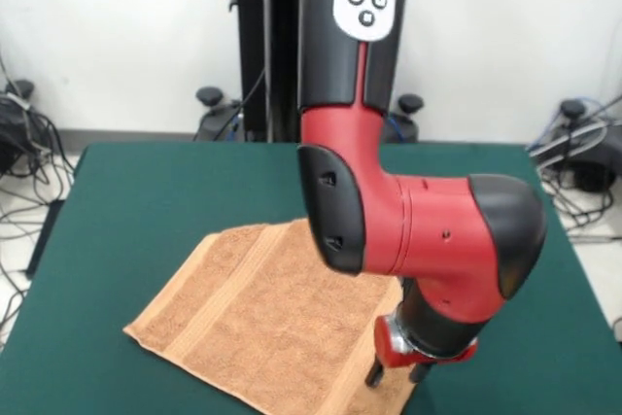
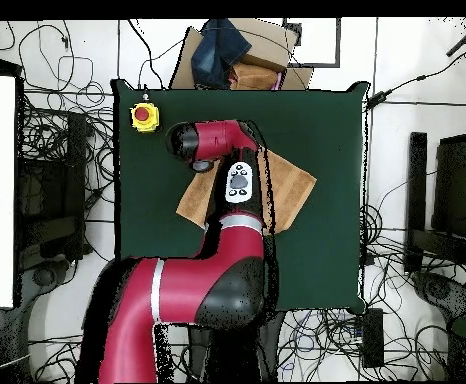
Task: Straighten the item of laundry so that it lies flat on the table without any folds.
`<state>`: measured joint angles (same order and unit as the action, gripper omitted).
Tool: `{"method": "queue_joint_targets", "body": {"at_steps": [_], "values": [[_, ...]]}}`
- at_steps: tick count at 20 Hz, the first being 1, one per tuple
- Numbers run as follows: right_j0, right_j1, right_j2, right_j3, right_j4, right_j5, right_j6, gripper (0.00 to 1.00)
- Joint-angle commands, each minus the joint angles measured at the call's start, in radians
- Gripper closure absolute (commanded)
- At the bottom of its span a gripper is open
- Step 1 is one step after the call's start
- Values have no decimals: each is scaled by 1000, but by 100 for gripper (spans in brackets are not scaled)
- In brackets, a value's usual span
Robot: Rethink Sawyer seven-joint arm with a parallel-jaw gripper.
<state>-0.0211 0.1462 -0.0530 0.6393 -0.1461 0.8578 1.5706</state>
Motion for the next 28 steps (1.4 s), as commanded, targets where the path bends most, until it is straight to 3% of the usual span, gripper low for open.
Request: {"method": "queue_joint_targets", "body": {"at_steps": [1, 4, 6, 10, 14, 20, 26, 28], "values": [[-5, -144, 38, 389, -32, -127, 86, 0], [-8, -298, 39, 604, -33, -163, 80, 0], [-21, -352, 55, 691, -31, -188, 70, 0], [-43, -376, 70, 756, -41, -237, 56, 0], [-57, -341, 71, 750, -54, -284, 53, 0], [18, -165, 14, 565, -35, -313, 161, 0], [43, -120, 23, 491, 3, -289, 166, 0], [37, -144, 29, 520, -8, -307, 143, 0]]}}
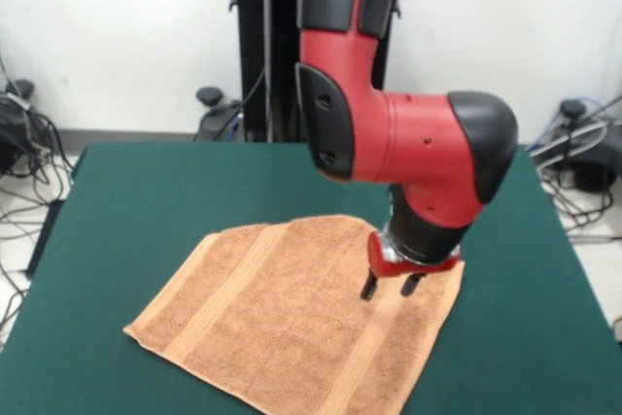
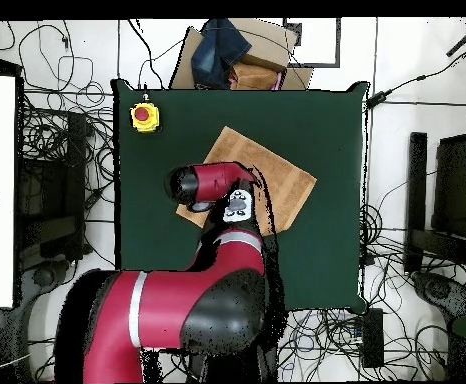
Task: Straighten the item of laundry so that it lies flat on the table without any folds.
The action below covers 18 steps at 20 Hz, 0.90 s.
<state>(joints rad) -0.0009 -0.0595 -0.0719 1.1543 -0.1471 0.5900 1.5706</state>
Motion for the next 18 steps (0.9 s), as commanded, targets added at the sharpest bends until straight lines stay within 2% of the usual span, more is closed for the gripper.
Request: {"method": "queue_joint_targets", "body": {"at_steps": [1, 6, 8, 14, 18], "values": [[11, 33, 49, 44, -17, -54, 130, 0], [-36, -110, 74, 268, -65, -127, 62, 0], [-51, -111, 86, 284, -78, -151, 46, 0], [28, 62, 68, 83, -34, -169, 149, 0], [84, 142, 37, -29, 8, -147, 205, 0]]}}
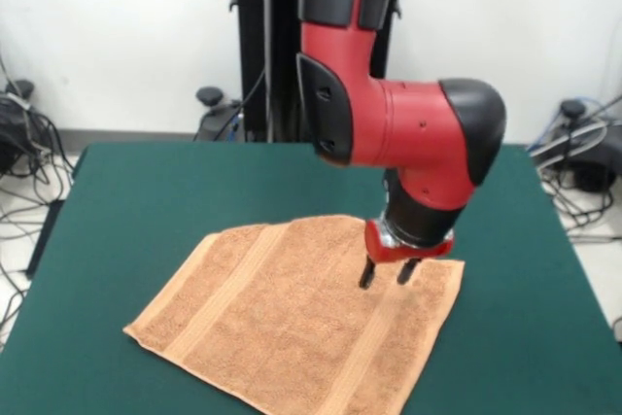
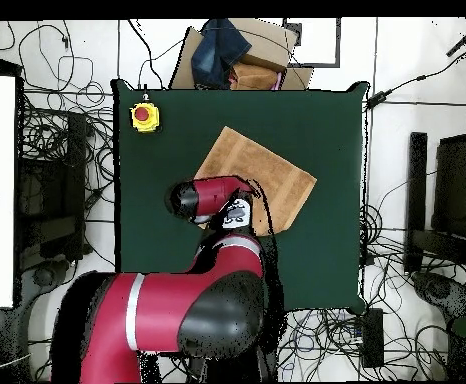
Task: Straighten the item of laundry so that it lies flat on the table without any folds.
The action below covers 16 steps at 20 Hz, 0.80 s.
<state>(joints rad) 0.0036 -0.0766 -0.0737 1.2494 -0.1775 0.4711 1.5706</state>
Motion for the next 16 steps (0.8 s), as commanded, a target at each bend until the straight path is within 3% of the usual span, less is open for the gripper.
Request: {"method": "queue_joint_targets", "body": {"at_steps": [1, 12, 16], "values": [[87, 177, 36, -146, 45, -27, 212, 0], [111, 288, 55, -285, 56, 8, 195, 0], [110, 266, 93, -270, 72, 21, 206, 0]]}}
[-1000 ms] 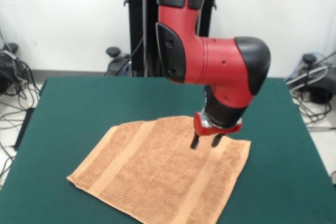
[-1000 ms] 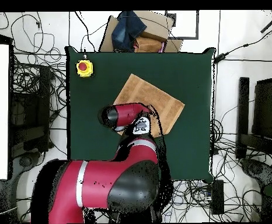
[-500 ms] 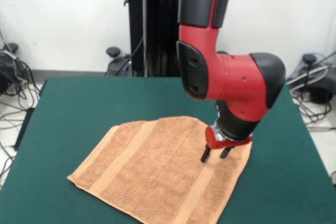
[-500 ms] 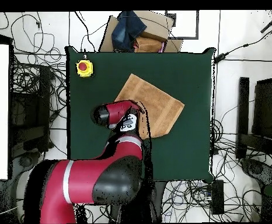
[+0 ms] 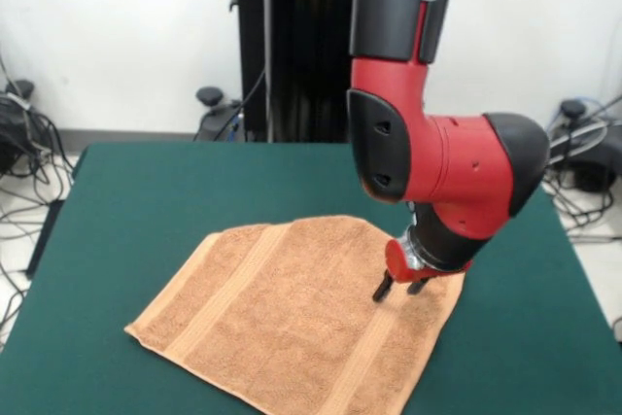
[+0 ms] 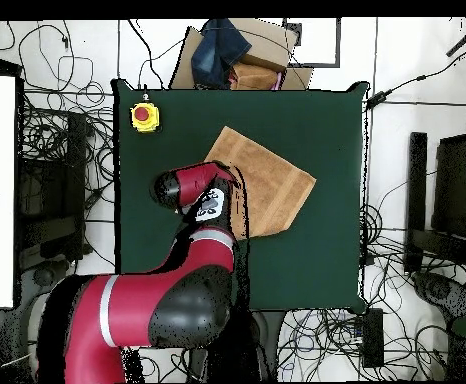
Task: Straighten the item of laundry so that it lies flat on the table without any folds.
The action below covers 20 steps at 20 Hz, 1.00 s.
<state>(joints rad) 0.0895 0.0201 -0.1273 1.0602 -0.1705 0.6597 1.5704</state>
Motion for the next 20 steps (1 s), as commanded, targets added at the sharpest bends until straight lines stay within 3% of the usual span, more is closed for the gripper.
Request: {"method": "queue_joint_targets", "body": {"at_steps": [1, 13, 20], "values": [[24, 158, 157, -71, 71, -164, 209, 0], [-8, 0, 281, 129, 133, -193, 203, 0], [4, -40, 307, 165, 179, -190, 232, 0]]}}
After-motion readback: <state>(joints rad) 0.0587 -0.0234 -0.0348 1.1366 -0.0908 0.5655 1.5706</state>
